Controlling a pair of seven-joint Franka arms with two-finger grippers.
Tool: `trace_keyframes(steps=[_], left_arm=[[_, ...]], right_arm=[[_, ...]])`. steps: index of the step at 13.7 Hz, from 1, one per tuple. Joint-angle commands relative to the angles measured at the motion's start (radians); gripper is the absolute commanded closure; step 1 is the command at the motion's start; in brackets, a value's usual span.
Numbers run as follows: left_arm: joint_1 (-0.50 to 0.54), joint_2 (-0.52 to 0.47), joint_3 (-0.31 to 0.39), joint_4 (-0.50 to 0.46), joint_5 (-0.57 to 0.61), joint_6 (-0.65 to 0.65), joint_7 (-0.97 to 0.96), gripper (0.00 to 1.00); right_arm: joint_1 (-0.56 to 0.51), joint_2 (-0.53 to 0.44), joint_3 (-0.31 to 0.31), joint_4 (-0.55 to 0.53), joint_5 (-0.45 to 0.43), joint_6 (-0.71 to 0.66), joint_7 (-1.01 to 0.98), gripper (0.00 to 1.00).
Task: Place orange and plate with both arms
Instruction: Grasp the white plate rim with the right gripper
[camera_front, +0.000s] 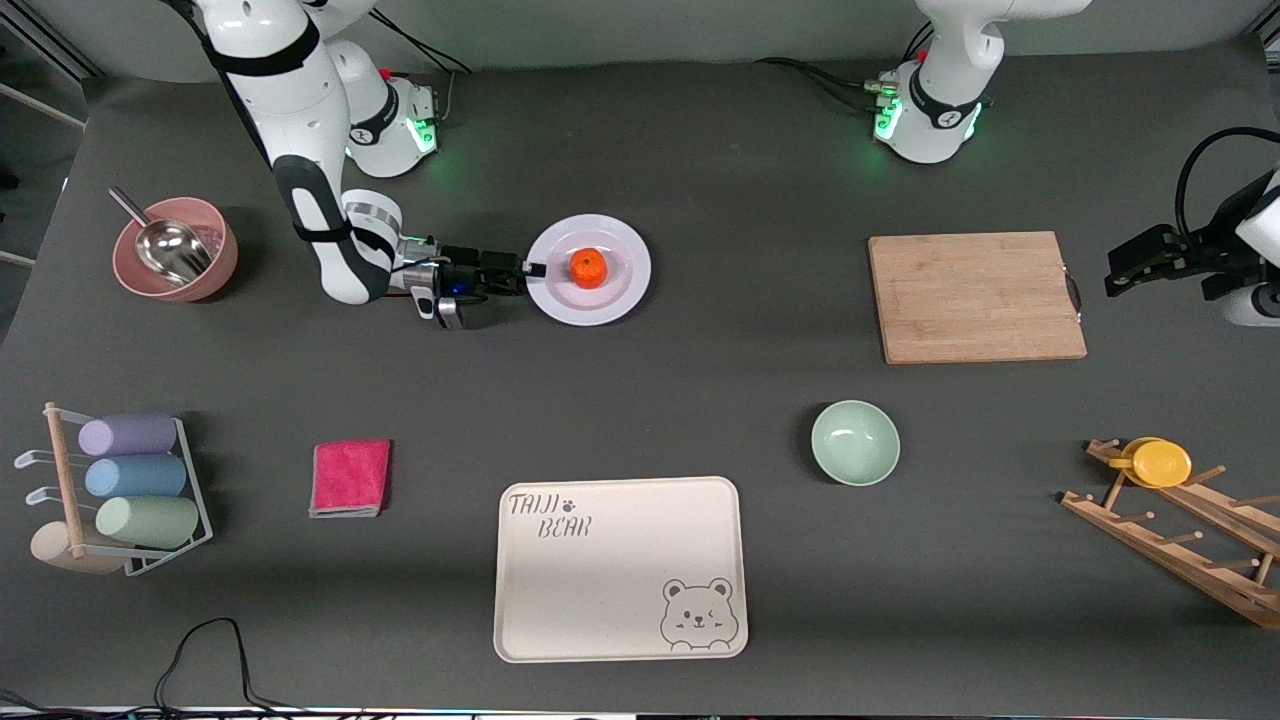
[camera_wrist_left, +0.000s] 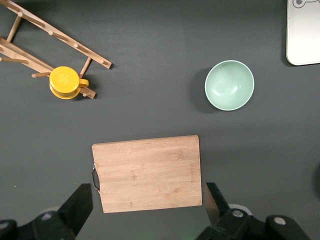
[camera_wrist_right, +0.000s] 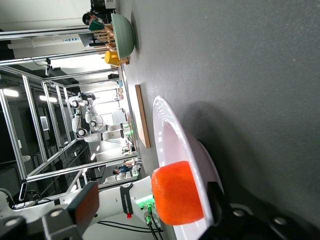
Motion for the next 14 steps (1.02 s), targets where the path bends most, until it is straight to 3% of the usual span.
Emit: trace_keyframes(steps=[1, 6, 8, 14], left_arm=[[0.003, -0.007, -0.005, -0.008, 0.008, -0.009, 0.024, 0.0], [0.003, -0.007, -0.013, -0.008, 0.008, -0.012, 0.026, 0.0], [0.003, -0.007, -0.011, -0.008, 0.008, -0.014, 0.026, 0.0], [0.004, -0.01, -0.006, -0.006, 0.008, -0.009, 0.024, 0.0]], right_arm=[[-0.001, -0.007, 0.0, -0.006, 0.023, 0.005, -0.043, 0.4], [0.008, -0.003, 0.002, -0.005, 0.022, -0.006, -0.046, 0.75], [0.008, -0.003, 0.002, -0.005, 0.022, -0.007, -0.046, 0.84], [0.007, -0.003, 0.002, -0.005, 0.023, -0.029, -0.037, 0.84]])
